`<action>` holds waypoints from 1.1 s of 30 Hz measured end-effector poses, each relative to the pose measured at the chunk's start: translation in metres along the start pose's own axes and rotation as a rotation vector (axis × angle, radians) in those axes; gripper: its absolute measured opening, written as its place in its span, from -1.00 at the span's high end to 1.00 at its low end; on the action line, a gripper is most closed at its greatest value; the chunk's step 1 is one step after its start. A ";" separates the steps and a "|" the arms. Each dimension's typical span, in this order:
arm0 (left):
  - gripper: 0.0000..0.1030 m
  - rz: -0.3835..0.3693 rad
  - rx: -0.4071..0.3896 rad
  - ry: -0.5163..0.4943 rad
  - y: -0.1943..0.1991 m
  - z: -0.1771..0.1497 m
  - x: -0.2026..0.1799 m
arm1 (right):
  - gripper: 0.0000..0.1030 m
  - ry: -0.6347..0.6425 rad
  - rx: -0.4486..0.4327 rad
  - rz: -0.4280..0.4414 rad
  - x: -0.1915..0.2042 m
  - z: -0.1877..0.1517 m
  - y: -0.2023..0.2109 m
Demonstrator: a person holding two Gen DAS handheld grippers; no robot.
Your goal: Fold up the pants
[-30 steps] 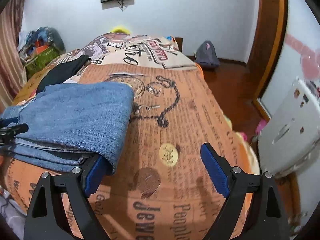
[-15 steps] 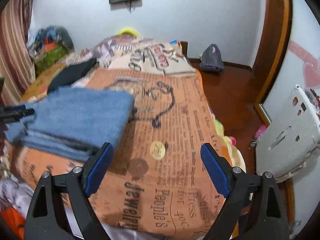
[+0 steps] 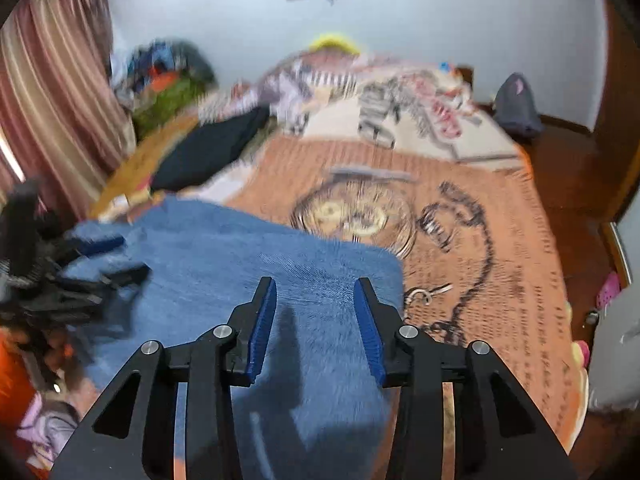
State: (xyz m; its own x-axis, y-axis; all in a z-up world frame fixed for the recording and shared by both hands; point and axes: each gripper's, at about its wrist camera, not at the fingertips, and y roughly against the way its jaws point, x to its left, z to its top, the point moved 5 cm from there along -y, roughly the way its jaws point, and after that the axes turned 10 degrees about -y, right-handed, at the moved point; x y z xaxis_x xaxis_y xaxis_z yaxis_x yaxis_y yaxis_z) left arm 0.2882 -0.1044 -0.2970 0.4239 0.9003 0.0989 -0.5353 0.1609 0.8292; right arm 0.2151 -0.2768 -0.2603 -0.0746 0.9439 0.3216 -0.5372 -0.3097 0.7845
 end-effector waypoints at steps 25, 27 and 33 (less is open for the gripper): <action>-0.65 0.299 -0.138 0.291 0.183 -0.123 0.190 | 0.19 0.096 -0.218 0.006 0.062 0.016 0.092; -0.66 0.321 -0.116 0.305 0.192 -0.143 0.203 | 0.10 0.126 -0.232 0.048 0.087 0.018 0.091; -0.66 0.354 -0.010 0.302 0.211 -0.193 0.226 | -0.04 0.192 -0.237 0.163 0.153 0.009 0.077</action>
State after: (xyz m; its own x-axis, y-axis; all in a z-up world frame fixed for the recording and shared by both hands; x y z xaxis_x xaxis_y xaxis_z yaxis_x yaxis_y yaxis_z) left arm 0.1297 0.2107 -0.2057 -0.0167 0.9778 0.2091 -0.6162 -0.1747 0.7679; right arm 0.1698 -0.1574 -0.1456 -0.3199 0.8956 0.3092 -0.6840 -0.4442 0.5787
